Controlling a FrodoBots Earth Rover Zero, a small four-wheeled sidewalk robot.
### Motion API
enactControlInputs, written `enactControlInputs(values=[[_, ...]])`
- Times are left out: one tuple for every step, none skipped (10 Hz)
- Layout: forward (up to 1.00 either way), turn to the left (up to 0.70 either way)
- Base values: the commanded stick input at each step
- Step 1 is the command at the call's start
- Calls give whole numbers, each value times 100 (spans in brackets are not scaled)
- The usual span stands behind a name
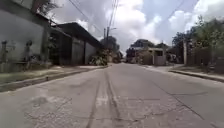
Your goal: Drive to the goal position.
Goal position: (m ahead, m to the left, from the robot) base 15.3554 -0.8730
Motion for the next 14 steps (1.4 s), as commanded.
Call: enactControlInputs(values=[[100, 0], [100, -1], [100, -12], [100, -22], [100, -31], [100, -20], [100, 0], [100, 0], [100, 0], [100, -1], [100, -3], [100, -29], [100, -17], [100, 0]])
